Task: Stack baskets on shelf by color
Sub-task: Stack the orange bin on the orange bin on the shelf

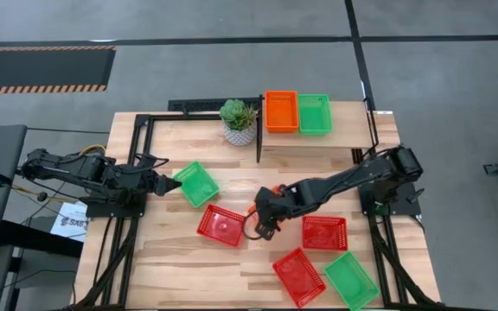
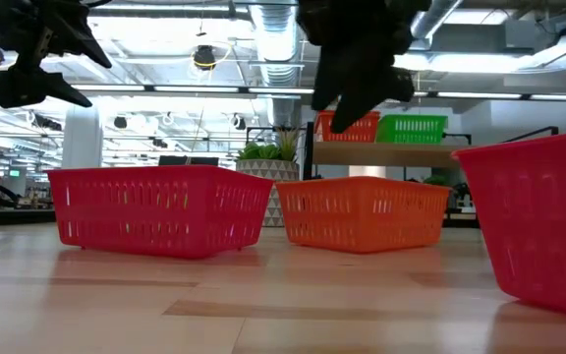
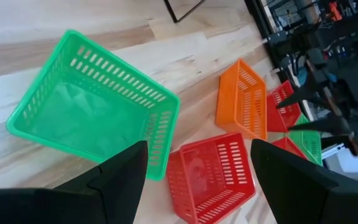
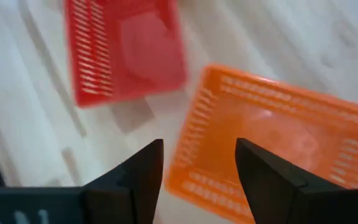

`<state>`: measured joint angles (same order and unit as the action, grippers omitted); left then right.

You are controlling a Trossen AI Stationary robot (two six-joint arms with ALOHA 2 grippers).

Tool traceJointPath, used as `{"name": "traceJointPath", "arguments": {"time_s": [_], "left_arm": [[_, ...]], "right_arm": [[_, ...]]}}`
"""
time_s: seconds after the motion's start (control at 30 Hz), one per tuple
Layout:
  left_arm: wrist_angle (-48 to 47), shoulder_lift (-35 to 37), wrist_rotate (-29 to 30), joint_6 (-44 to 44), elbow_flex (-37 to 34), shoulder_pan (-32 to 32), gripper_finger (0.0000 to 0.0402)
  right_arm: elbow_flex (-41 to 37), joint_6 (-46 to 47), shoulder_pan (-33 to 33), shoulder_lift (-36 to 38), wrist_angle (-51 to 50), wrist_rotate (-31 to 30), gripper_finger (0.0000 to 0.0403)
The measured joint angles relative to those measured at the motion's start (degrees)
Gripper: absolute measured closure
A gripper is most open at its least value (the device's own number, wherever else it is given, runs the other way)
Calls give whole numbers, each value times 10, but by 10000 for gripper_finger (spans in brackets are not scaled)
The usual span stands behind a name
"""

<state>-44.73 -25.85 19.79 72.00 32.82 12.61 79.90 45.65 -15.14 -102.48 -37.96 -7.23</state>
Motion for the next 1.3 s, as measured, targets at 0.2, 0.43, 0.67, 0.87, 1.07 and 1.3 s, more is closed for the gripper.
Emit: {"name": "traceJointPath", "arguments": {"time_s": [0.2,0.43,0.67,0.87,1.07,1.3], "left_arm": [[0,0,-1,-17,0,0,128],[-10,0,-16,-38,0,0,128],[-10,0,-16,-55,0,0,128],[-13,0,-16,-65,0,0,128],[-14,0,-15,-65,0,0,128],[-14,0,-15,-65,0,0,128]], "right_arm": [[79,-4,-3,-69,-60,0,190],[133,12,-7,-131,-97,0,192],[133,51,-5,-168,-119,10,193],[133,51,-5,-185,-114,15,210],[133,60,-5,-180,-119,15,331],[132,63,-5,-144,-122,23,393]]}}
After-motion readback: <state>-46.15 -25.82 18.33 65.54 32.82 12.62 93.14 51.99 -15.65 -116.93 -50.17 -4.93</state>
